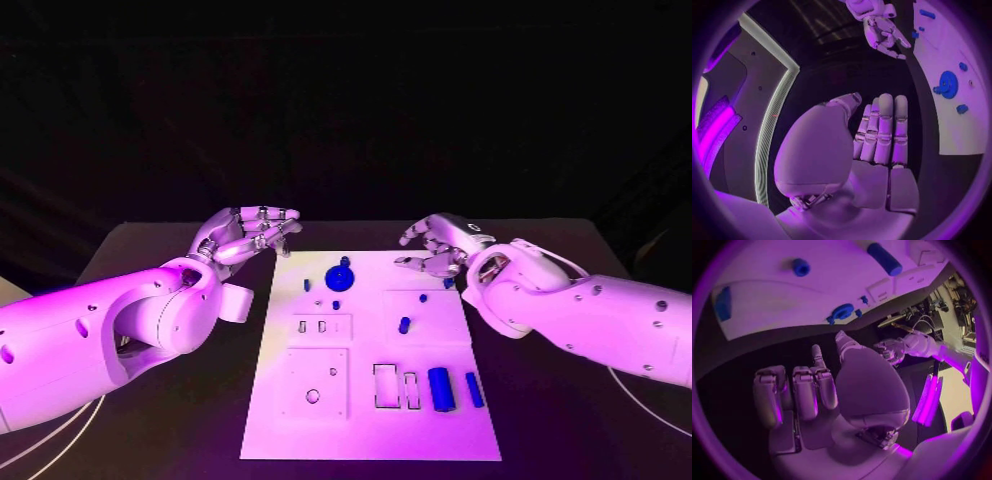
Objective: Assemble the parts on the task board
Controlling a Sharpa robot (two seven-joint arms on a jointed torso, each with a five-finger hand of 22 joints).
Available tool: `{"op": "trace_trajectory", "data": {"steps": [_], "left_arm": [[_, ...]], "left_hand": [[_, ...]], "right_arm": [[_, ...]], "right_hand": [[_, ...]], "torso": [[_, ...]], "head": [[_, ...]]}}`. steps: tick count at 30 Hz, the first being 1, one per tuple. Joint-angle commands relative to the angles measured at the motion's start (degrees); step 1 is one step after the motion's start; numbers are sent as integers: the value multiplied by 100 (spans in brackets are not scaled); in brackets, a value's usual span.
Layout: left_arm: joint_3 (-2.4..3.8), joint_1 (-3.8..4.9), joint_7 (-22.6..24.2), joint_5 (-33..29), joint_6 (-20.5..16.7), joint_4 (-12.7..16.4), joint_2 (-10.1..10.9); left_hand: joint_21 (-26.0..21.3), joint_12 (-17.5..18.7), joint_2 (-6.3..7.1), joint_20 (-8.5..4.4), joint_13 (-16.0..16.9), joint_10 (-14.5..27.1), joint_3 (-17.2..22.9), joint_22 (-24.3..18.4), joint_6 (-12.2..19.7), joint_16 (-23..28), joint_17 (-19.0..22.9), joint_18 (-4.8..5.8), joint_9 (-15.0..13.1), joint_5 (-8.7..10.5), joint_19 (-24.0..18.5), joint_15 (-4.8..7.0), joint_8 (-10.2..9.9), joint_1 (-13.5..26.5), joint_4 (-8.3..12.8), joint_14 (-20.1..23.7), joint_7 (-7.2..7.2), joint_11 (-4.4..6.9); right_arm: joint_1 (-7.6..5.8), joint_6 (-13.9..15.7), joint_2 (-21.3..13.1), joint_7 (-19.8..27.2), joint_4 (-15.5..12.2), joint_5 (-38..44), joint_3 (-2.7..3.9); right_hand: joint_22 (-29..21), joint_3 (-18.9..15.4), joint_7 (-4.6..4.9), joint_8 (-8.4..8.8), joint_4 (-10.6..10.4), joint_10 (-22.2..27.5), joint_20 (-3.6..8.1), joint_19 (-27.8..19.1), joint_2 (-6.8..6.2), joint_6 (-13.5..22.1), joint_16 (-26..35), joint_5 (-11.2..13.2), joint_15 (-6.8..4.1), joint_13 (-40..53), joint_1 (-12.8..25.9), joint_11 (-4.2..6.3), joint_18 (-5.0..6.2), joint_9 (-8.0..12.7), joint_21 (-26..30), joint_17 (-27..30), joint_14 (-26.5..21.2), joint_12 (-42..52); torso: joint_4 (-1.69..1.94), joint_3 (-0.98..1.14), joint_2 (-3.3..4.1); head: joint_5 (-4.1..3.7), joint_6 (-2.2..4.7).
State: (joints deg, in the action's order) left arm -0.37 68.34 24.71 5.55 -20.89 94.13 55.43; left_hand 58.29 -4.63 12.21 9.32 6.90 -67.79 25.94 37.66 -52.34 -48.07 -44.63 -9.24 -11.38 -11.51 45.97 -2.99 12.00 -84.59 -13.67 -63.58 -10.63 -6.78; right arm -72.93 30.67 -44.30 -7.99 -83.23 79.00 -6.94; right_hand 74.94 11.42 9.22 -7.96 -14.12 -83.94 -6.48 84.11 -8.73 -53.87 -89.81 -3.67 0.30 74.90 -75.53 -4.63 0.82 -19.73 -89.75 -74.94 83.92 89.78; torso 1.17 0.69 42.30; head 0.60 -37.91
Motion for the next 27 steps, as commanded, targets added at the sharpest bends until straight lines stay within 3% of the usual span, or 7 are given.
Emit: {"op": "trace_trajectory", "data": {"steps": [1,4,9,15,20,27], "left_arm": [[4,6,44,-33,97,6,-5],[4,5,45,-33,101,6,-10],[3,5,41,-34,106,10,-23],[2,4,50,-35,102,18,-40],[2,3,52,-35,99,8,-42],[1,3,51,-35,94,-10,-34]], "left_hand": [[32,9,10,-6,5,-1,30,7,14,-21,-3,-116,-5,37,-42,-8,23,35,-10,45,-34,-20],[32,9,10,-6,5,-1,30,7,14,-21,-3,-116,-5,37,-42,-8,23,35,-10,45,-34,-20],[32,9,10,-6,5,-1,30,7,14,-21,-3,-116,-5,37,-42,-8,23,35,-10,45,-34,-20],[32,9,10,-6,5,-1,30,7,14,-21,-3,-116,-5,37,-42,-8,23,35,-10,45,-34,-20],[38,7,18,-5,7,-5,32,12,14,-25,-2,-117,-8,38,-49,-7,25,32,0,49,-30,-18],[38,7,18,-5,7,-5,32,12,14,-25,-2,-117,-8,38,-49,-7,25,32,0,49,-30,-18]], "right_arm": [[-38,-381,-302,1230,-24,-1440,-2],[-53,-622,-538,1479,62,-1649,-2],[0,-911,-801,1658,248,-1732,-10],[147,-1039,-882,1686,517,-1622,-18],[236,-1130,-881,1667,608,-1583,-19],[300,-1142,-821,1635,704,-1563,-20]], "right_hand": [[1506,-36,8,49,127,-606,14,589,-155,32,-19,19,0,1510,-249,-2,-82,8,-25,-1506,608,22],[1506,-55,7,72,216,-606,20,589,-234,46,-19,19,-10,1510,-461,-4,-82,13,-25,-1506,608,22],[1506,-41,5,116,384,-580,23,589,-285,71,-19,19,-8,1486,-865,3,-82,22,-25,-1506,608,-8],[1506,-13,9,127,441,-576,18,589,-282,70,-19,18,-3,1482,-983,-1,-82,23,-25,-1506,608,-13],[1506,-13,9,127,443,-582,18,589,-283,68,-19,19,-5,1487,-986,-3,-82,23,-25,-1506,608,-6],[1506,3,3,101,421,-602,33,589,-241,-2,-19,21,-29,1506,-983,-1,-82,12,-25,-1506,608,18]], "torso": [[-63,10,-33],[-86,27,-42],[-89,56,-32],[-101,90,-24],[-75,76,-23],[-80,68,-20]], "head": [[-17,16],[-37,18],[-123,55],[-114,25],[-133,-16],[-108,-64]]}}
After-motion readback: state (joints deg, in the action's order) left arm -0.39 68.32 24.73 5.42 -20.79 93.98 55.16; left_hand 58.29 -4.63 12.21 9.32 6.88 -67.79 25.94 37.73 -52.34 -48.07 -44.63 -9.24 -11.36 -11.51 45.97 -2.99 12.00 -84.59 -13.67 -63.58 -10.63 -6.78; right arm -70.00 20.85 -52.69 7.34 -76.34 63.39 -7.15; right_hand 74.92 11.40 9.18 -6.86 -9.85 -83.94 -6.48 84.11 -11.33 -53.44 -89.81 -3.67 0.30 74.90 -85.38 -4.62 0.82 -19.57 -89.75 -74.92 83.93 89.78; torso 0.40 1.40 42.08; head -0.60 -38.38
